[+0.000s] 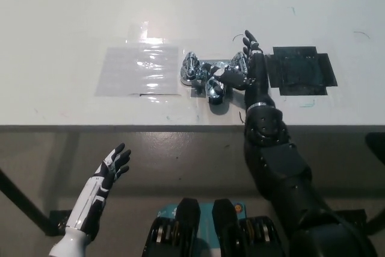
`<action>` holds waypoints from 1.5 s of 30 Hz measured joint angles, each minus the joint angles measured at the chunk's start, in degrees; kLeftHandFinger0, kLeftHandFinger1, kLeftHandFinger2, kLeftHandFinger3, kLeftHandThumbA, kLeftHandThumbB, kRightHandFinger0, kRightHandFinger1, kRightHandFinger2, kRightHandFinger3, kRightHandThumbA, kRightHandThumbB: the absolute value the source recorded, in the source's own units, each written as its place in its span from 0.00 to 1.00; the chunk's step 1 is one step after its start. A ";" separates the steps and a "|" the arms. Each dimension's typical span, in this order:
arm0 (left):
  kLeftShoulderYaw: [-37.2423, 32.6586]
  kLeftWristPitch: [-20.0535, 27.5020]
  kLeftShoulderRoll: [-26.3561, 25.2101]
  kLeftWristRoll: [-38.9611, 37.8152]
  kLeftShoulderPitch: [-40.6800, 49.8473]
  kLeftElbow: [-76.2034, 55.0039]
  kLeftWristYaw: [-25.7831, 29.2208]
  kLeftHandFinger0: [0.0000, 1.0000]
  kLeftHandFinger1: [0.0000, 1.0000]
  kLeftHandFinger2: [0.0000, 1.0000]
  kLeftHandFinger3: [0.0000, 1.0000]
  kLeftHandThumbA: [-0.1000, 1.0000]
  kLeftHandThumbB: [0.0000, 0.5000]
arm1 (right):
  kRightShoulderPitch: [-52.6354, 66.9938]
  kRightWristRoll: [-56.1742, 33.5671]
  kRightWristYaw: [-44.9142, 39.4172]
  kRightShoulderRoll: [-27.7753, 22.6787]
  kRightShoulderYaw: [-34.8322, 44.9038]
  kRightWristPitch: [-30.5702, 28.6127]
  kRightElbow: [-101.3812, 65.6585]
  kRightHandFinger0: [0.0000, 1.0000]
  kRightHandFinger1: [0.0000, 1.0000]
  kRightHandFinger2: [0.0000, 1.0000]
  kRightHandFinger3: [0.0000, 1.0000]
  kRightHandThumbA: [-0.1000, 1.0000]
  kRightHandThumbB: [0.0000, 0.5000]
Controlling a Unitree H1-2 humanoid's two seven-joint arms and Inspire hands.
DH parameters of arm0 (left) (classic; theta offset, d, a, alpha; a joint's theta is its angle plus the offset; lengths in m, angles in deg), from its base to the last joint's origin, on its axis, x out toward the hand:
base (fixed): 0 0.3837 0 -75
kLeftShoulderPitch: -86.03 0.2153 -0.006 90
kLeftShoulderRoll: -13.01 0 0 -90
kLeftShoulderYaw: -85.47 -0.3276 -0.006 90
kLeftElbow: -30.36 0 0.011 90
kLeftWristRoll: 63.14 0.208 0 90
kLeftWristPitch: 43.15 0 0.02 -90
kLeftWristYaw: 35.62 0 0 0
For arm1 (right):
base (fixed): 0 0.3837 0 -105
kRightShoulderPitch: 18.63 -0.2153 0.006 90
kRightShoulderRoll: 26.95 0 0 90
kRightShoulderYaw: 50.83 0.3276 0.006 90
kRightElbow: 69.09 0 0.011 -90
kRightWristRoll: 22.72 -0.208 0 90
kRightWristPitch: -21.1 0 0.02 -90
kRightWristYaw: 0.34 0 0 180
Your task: The faucet is at the center of the desk and the robot turn off the faucet by turning the right faucet handle using the right hand
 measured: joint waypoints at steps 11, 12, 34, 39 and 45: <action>0.06 -0.09 -0.10 0.06 -0.76 -0.25 0.00 1.00 1.00 1.00 1.00 1.00 0.65 | 0.16 4.72 13.13 3.59 -2.30 0.03 -3.99 1.00 1.00 1.00 1.00 1.00 0.43; 0.07 -0.15 -0.18 0.10 -0.89 -0.55 0.00 1.00 1.00 1.00 1.00 1.00 0.65 | 0.16 5.29 14.73 3.96 -2.64 -0.04 -5.16 1.00 1.00 1.00 1.00 1.00 0.43; 0.17 -1.13 -0.45 0.10 -1.11 -0.79 0.00 1.00 1.00 1.00 1.00 0.99 0.58 | 16.23 7.78 15.59 -0.52 -3.30 -2.94 -45.52 1.00 1.00 1.00 1.00 1.00 0.62; 0.14 -1.22 -0.45 0.10 -1.11 -0.74 0.00 1.00 1.00 1.00 1.00 1.00 0.62 | 24.04 7.80 14.02 -3.26 -5.64 -3.05 -55.32 1.00 1.00 1.00 1.00 1.00 0.52; 0.13 -1.27 -0.44 0.10 -1.17 -0.75 0.00 1.00 1.00 1.00 1.00 1.00 0.61 | 36.24 8.25 10.47 -9.56 -10.04 -4.28 -67.29 1.00 1.00 1.00 1.00 1.00 0.61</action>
